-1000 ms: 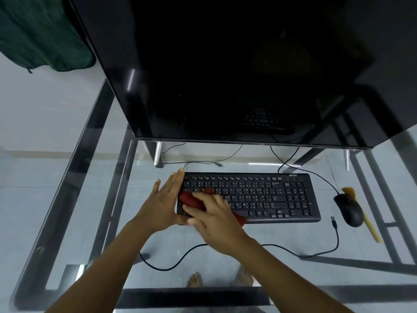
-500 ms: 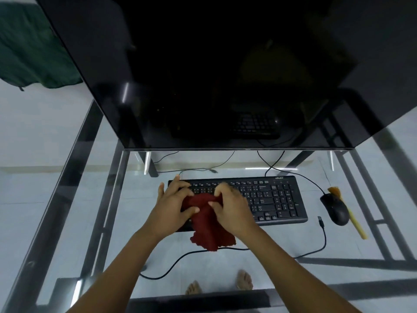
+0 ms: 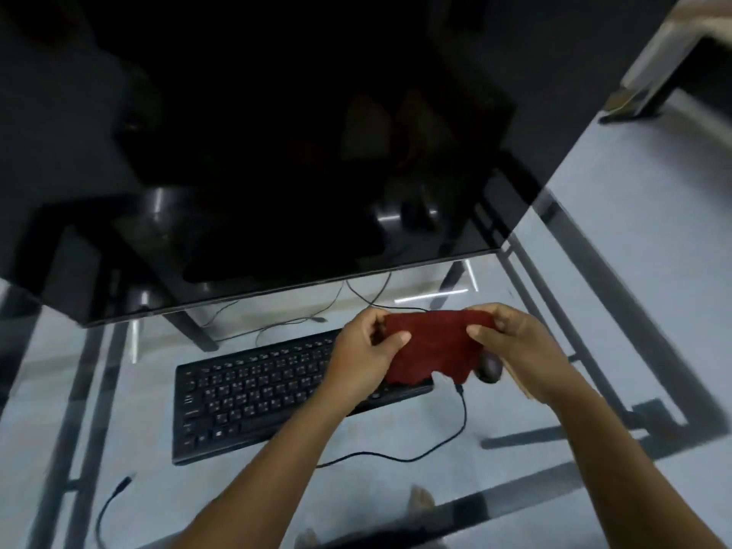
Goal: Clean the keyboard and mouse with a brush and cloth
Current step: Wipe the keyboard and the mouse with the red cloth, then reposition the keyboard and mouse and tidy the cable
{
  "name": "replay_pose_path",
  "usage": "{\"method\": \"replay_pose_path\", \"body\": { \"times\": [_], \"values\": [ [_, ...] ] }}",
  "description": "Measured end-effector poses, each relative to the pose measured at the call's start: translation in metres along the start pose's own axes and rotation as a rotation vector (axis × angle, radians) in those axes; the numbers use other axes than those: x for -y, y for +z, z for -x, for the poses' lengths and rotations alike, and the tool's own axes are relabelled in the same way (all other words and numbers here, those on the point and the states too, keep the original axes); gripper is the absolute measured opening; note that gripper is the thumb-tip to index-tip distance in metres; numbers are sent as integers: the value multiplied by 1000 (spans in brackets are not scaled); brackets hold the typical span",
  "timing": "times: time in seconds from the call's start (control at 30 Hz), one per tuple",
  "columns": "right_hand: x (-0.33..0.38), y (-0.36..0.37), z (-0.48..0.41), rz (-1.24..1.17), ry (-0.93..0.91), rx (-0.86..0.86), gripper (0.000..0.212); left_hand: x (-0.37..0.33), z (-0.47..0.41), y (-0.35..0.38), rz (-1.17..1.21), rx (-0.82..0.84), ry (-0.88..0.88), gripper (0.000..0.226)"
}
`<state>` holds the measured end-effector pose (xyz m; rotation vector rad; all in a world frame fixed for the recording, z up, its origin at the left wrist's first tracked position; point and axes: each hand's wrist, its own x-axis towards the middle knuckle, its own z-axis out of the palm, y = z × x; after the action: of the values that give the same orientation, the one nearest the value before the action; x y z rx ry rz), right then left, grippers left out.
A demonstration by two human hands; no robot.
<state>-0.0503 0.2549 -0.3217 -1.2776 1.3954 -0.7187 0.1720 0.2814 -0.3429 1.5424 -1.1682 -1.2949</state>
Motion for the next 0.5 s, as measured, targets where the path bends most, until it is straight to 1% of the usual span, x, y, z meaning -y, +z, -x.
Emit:
{"method": "replay_pose_path", "body": {
  "times": [0.1,0.17,0.23,0.3,0.4,0.43,0.5],
  "values": [
    [-11,-65,4,-2,-50,-138,15,-20,-22,72,39,42,-24,8],
    [-20,-106,8,-9,-39,-214,16,-27,-33,120,56,74,-53,7],
    [-29,-144,9,22,-28,-251,17,-31,-40,163,106,109,-114,8],
    [-36,-179,6,96,-4,-284,17,-33,-44,202,186,155,-214,10],
    [-43,-213,-9,205,69,-240,13,-22,-53,244,268,195,-370,14],
    [-48,-219,-19,280,99,-204,11,-18,-57,253,241,188,-395,15],
    [-63,-225,-41,415,166,-128,6,-5,-69,264,91,146,-397,13]
  ]
}}
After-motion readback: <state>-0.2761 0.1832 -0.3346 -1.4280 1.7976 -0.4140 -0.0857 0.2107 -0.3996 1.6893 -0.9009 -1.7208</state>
